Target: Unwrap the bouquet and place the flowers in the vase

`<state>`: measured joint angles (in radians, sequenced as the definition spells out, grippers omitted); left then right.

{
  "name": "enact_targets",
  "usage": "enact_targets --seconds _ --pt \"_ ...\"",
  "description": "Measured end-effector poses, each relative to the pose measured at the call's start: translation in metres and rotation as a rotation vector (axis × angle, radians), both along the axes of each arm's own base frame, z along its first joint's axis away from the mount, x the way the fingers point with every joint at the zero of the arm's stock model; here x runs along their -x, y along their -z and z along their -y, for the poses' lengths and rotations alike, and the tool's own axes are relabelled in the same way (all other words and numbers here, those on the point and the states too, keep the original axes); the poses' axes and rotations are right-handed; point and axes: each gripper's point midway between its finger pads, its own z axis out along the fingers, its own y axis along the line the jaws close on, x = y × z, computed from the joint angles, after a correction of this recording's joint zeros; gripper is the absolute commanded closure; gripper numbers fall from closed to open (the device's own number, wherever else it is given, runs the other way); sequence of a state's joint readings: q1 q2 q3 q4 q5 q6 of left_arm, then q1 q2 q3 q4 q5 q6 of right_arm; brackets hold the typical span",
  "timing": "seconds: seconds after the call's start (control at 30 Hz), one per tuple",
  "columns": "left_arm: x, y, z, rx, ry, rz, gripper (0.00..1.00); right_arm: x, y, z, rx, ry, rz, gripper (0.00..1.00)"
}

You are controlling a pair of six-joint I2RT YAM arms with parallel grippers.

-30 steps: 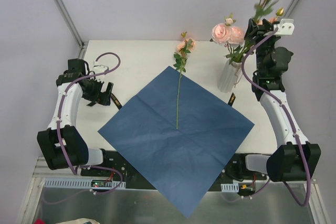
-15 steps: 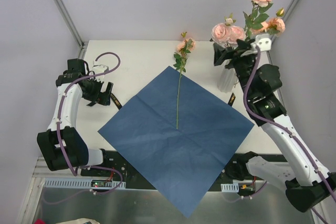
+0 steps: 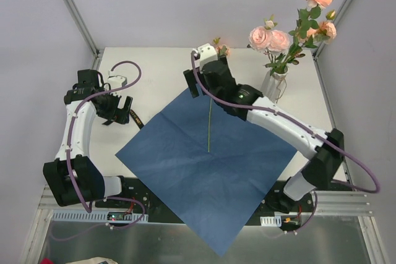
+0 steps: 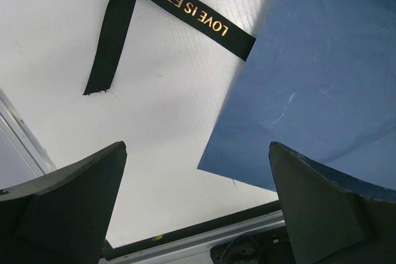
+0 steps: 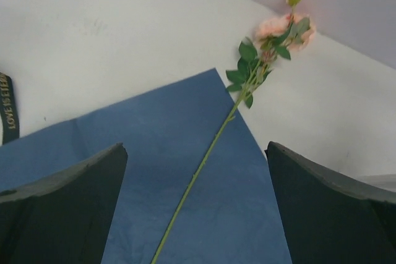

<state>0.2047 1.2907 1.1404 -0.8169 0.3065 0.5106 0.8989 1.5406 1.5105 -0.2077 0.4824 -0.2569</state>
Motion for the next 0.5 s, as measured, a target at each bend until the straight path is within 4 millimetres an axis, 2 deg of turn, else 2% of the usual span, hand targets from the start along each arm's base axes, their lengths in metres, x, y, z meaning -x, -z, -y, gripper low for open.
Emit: enact_targets --seconds 0.13,0.37,0.43,0.47,0.5 --pt "0.0 -0.001 0.0 -0.003 -0.001 0.004 0.01 -0.013 0.055 -0.007 0.065 0.04 -0.141 0.04" --pt "0.0 -0.001 -0.001 -0.007 -0.003 0.003 0.01 -0.048 0.127 -0.015 0.088 0.124 -0.328 0.04" --pt "0.0 -0.001 -0.001 -0.007 -0.003 0.004 0.01 -0.058 0.155 -0.012 0.088 0.158 -0.4 0.01" --pt "0.0 -0.001 -0.001 -0.008 -0.003 0.004 0.01 -0.063 0.169 -0.009 0.09 0.179 -0.436 0.04" --pt "0.0 -0.001 -0.001 -0.008 -0.003 0.004 0.01 -0.068 0.182 -0.005 0.089 0.199 -0.469 0.13"
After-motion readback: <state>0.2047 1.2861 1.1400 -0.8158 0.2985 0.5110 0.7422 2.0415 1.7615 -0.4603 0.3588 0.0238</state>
